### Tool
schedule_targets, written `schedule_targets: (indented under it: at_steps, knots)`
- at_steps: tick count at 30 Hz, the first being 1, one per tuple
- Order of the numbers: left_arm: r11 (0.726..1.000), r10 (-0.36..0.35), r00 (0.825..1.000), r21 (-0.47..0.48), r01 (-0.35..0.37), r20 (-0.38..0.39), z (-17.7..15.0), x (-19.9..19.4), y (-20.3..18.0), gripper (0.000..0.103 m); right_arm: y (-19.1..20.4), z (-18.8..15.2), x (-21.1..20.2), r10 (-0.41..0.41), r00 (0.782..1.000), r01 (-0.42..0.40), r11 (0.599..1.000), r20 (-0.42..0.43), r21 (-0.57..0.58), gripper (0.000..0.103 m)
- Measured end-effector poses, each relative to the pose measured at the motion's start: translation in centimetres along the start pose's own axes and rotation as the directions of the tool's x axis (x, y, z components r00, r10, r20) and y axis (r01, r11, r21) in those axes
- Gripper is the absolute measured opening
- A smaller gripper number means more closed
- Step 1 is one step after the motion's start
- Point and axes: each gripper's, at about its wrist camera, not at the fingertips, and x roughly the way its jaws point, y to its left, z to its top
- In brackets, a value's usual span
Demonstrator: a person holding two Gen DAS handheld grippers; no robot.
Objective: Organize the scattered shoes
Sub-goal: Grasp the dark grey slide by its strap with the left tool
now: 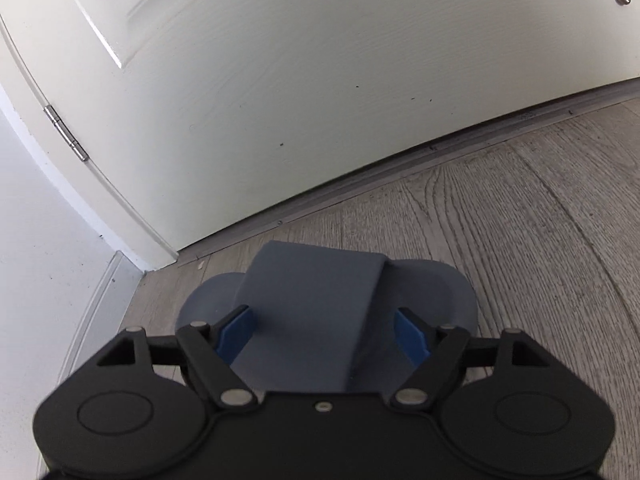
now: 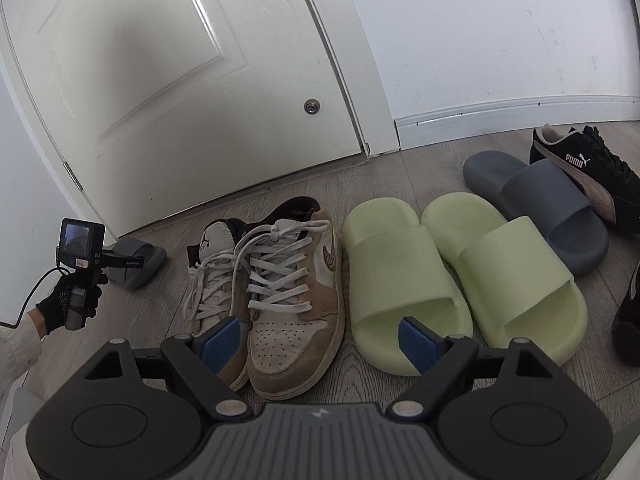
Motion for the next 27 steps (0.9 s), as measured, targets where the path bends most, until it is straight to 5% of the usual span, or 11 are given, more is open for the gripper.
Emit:
schedule_targets:
  at_steps: [4, 9, 13, 20, 27]
  knots:
    - [0.995, -0.056, 0.998, -0.080, 0.057, 0.008, 0.0, -0.4, 2.2, 0.079, 0.5, -0.5, 1.0, 0.009, 1.000, -0.009, 1.000, -0.030, 0.000, 0.087]
    - [0.999, -0.025, 1.000, -0.024, 0.026, 0.017, -0.6, 0.2, 1.3, 0.081, 1.0, -0.9, 2.2, 0.018, 0.998, -0.017, 1.000, -0.059, 0.004, 0.087]
    - [1.000, 0.007, 1.000, 0.001, -0.007, -0.009, -0.8, 1.5, 0.5, 0.101, 1.2, -0.4, 3.2, -0.023, 0.998, 0.022, 1.000, -0.053, -0.003, 0.087]
    - [0.953, -0.112, 0.990, -0.292, 0.082, -0.086, -1.1, 4.5, 4.5, 0.103, 1.4, 0.9, 3.9, -0.056, 0.998, 0.056, 0.998, -0.010, 0.008, 0.087]
    - [0.992, -0.034, 0.999, -0.120, 0.031, -0.024, 0.0, 4.1, 2.1, 0.097, 1.7, 0.6, 4.3, -0.085, 0.996, 0.085, 0.996, -0.021, -0.022, 0.087]
